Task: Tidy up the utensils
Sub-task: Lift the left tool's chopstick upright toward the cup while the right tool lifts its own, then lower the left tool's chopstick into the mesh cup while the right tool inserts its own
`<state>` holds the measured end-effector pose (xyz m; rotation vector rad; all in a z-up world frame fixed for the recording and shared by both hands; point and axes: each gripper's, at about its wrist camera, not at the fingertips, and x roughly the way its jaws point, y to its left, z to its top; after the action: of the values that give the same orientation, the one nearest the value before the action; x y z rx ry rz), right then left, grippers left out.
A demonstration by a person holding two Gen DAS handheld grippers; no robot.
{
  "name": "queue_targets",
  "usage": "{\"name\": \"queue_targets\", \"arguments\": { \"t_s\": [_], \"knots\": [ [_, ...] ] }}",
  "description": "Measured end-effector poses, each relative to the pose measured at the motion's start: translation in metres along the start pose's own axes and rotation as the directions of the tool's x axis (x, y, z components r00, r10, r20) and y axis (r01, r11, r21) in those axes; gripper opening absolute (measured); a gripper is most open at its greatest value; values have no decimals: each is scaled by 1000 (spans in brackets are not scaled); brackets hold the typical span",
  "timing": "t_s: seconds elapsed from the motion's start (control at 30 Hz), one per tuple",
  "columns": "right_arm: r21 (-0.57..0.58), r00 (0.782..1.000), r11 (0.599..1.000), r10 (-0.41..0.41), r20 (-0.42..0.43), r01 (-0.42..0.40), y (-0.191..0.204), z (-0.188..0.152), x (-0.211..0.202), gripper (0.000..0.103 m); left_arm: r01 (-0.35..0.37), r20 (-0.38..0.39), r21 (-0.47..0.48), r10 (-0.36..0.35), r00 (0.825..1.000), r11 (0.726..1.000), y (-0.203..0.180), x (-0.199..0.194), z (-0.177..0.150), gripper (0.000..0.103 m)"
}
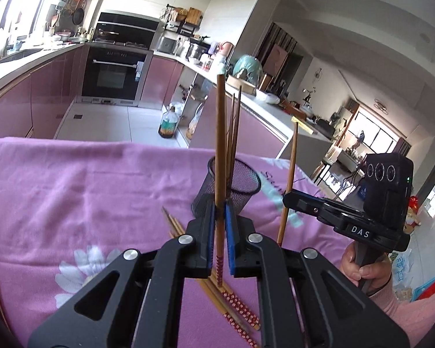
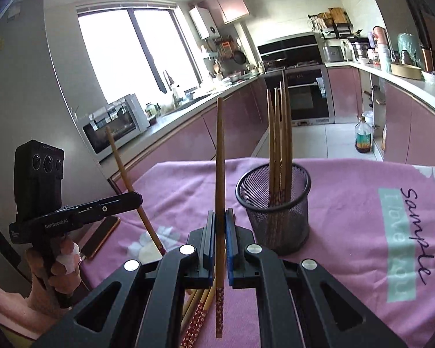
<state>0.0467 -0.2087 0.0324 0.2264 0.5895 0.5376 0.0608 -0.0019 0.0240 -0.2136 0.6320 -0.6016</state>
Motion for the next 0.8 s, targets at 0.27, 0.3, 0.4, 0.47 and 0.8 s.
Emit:
{"name": "queue_targets", "arguments": {
  "t_s": [0.27, 0.3, 0.4, 0.47, 0.8],
  "knots": [
    [-32, 997, 999, -19, 69, 21, 1, 25, -10, 5, 17, 53, 32, -19, 998, 999, -11, 1, 27, 8],
    [-37, 997, 999, -20, 78, 23, 1, 29, -11, 5, 15, 59, 38, -17, 998, 999, -12, 1, 31, 8],
    [-51, 994, 998, -27, 108, 33, 1, 43, -13, 5, 17, 76, 48, -21, 997, 999, -16, 1, 42, 8],
    [-57, 992, 998, -30, 121, 37, 0, 49, -14, 5, 16, 85, 61, -21, 996, 998, -20, 2, 49, 8],
    [-100, 984, 992, -53, 171, 70, 1, 81, -10, 5, 14, 132, 128, -31, 991, 992, -42, 7, 81, 8]
  ]
}}
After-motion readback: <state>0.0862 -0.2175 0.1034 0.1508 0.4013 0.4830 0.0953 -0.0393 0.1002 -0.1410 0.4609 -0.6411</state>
